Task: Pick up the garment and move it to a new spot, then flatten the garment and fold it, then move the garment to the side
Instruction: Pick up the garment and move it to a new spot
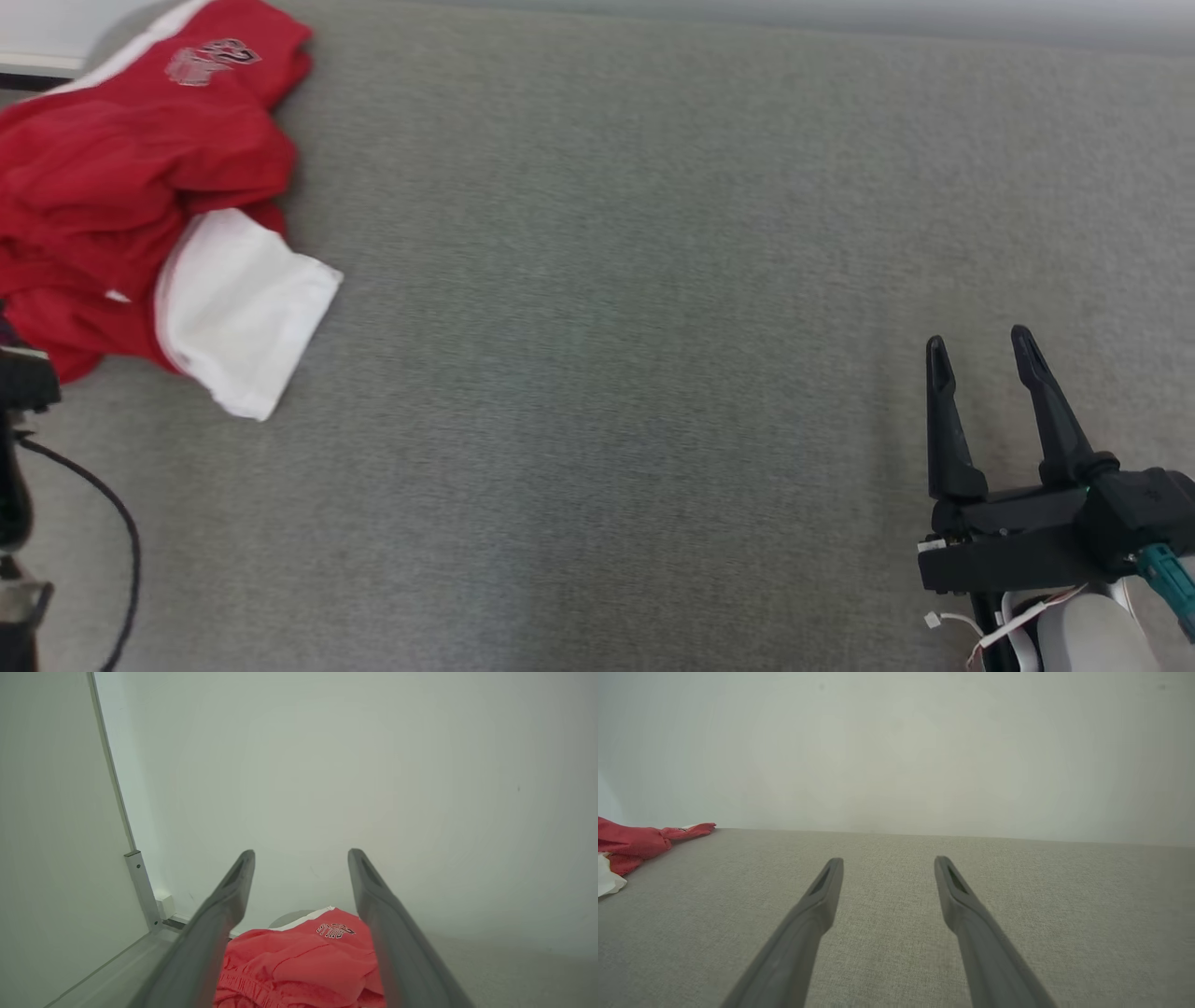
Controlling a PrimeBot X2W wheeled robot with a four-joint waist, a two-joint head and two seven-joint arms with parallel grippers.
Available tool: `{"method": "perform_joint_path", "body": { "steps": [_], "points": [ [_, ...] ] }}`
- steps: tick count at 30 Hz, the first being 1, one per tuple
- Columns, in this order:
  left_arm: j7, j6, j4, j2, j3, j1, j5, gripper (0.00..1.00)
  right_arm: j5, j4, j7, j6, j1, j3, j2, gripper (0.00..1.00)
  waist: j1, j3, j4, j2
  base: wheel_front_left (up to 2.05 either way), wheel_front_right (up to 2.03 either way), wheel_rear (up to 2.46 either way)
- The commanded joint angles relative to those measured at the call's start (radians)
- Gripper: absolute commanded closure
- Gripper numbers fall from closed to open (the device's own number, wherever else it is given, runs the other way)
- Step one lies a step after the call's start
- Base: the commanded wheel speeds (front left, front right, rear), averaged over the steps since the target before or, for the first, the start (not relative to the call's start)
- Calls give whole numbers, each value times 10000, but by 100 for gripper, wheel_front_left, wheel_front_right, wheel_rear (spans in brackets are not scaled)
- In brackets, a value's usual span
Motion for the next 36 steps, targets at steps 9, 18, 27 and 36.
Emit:
{"method": "perform_joint_path", "body": {
  "steps": [9, 18, 27, 36],
  "points": [
    [881, -149, 1592, 956, -101, -1214, 74, 0, 59, 3, -57, -21, -372, 111, 70, 0, -2, 1296, -1503, -2, 0, 0, 0],
    [2177, -272, 3550, 1438, -559, -1752, 117, 0, 13, -116, -45, -21, -451, 109, 113, 0, -2, 1330, -1748, -2, 0, 0, 0],
    [2769, -205, 4794, 1625, -805, -1932, 153, 100, 24, -114, -46, -21, -418, 114, 117, 0, -2, 1248, -1874, -2, 0, 0, 0],
    [1773, -124, 4528, 1716, -898, -2253, 374, 100, -20, -38, -47, -21, -200, 58, 205, 0, -2, 635, -1646, -2, 0, 0, 0]
  ]
}}
